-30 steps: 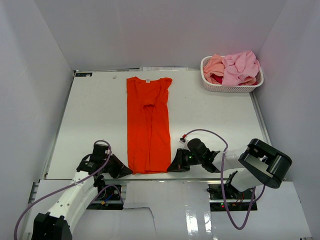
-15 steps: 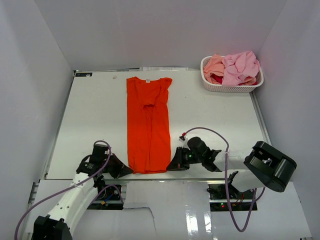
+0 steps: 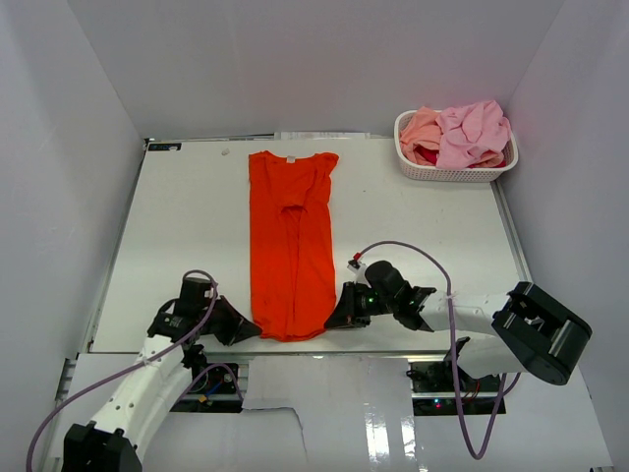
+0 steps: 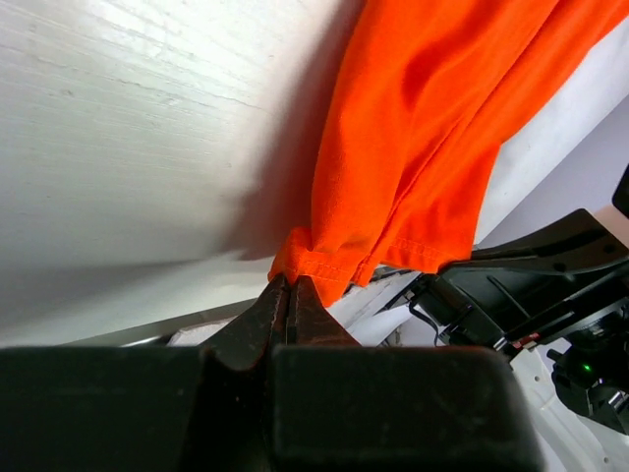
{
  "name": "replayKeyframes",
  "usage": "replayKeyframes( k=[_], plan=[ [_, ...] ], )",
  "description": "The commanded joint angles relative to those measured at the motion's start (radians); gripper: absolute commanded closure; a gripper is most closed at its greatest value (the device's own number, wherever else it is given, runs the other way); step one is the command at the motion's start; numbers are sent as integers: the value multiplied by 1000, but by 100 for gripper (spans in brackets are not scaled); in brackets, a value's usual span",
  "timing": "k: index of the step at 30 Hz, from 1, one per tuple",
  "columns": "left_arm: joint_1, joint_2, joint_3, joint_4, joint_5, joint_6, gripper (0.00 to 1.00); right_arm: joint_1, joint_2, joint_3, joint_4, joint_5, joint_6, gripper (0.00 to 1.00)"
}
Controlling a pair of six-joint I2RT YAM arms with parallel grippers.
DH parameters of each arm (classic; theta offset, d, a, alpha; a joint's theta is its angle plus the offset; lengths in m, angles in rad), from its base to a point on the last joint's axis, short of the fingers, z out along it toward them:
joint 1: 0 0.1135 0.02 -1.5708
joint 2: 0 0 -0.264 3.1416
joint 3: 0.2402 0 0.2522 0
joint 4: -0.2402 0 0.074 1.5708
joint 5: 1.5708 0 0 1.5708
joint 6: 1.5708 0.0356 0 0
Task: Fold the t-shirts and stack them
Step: Grab the bottom of the folded rectangular tshirt with both arms, then fold the folded rectangular tshirt in 1/3 of the way
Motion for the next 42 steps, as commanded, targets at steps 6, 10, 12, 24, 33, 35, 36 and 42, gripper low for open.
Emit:
replayKeyframes(
  k=[6,10,12,24,33,35,36,42],
  plan=[
    [3,24,78,-4,-18,-9,100,-24,-6,59,-27,-22,-40,92],
    [3,30,107,-7,-27,-11,100,-50,-23,72,-55,-30,-57,92],
    [3,45,121,-7,-31,-9,100,-64,-27,75,-64,-39,-63,92],
    [3,110,185,5,-54,-5,100,-115,-20,113,-102,-77,-104,92],
    [3,196,230,54,-62,0,100,-162,6,170,-141,-114,-146,92],
    [3,216,247,63,-65,1,100,-171,14,179,-144,-125,-153,92],
    [3,235,253,72,-65,1,100,-181,17,188,-151,-128,-158,92],
    [3,326,314,108,-73,14,100,-225,54,231,-170,-169,-187,92]
  ],
)
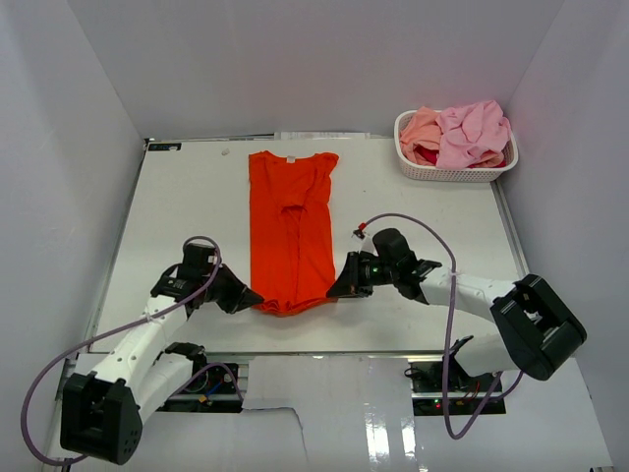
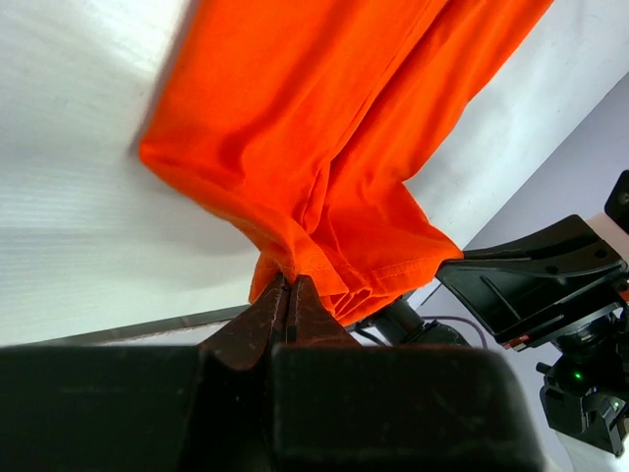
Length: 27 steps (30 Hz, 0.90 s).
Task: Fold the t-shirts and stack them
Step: Fold the folded rectangular tshirt in 1/3 of the way
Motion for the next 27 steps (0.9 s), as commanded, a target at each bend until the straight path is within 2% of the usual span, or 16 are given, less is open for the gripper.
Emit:
replayKeyframes(
  k=[1,10,27],
  plan=[
    [5,40,57,46,-16,12,100,-26,26,67,-18,-45,-39,92],
    [31,166,154,89,-10,47,100,-82,89,170,-80,-85,-95,92],
    [161,402,349,157,51,164,100,-174,226,352,-149,-139,-166,92]
  ],
)
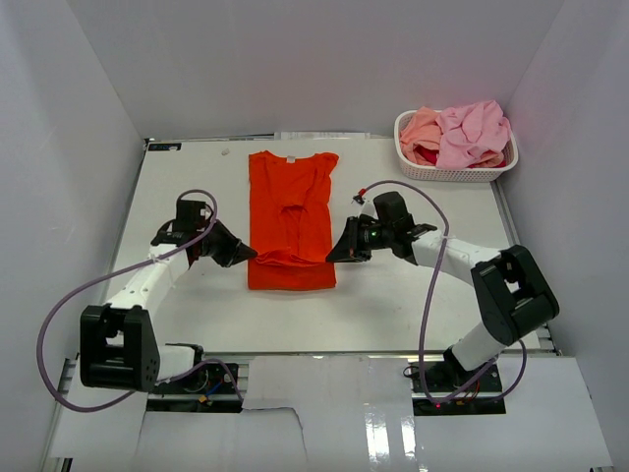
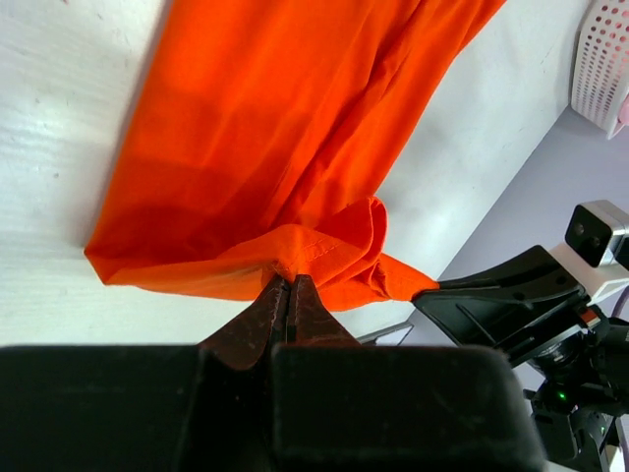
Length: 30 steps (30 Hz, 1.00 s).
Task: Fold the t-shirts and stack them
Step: Fold the folded rectangular tshirt in 1/3 of the way
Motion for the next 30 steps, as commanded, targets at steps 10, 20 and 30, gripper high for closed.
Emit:
replayKeyframes(
  k=[10,20,30],
  plan=[
    [31,119,93,93,42,47,100,-38,118,157,-42,-58,-65,92],
    [29,208,193,99,42,70,100,-43,197,260,-67,-60,-85,92],
    [34,275,243,109,42,84,100,-69,249,343,-126,-60,-108,92]
  ],
)
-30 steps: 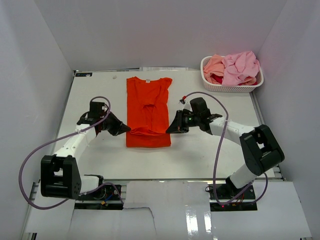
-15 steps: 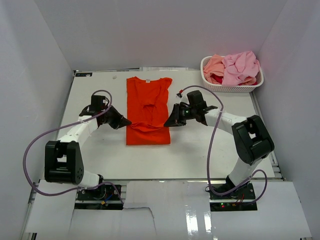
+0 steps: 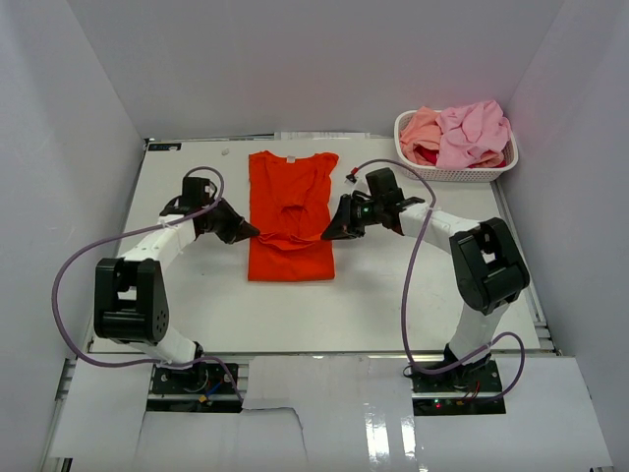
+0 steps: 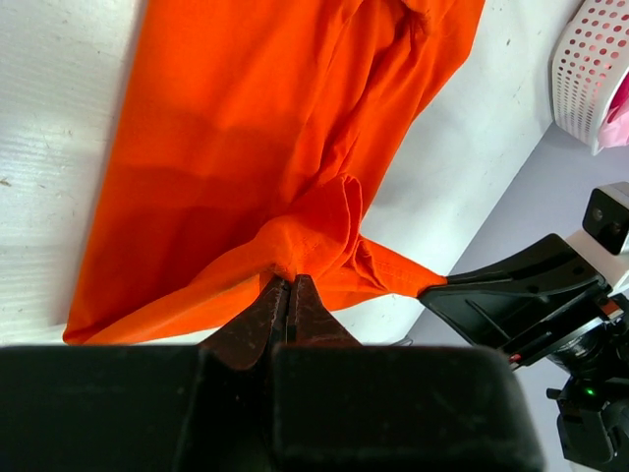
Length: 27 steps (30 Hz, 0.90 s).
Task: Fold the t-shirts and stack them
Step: Fold the folded rectangular tshirt in 1/3 of the way
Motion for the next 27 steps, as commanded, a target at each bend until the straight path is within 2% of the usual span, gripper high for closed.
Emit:
replayKeyframes(
  k=[1,27],
  plan=[
    [13,0,45,20,10,20,100,-17,16,67,-22,-23,-31,92],
    [36,164,203,25,17,50,100,-56,149,219,-65,-38,-51,92]
  ],
)
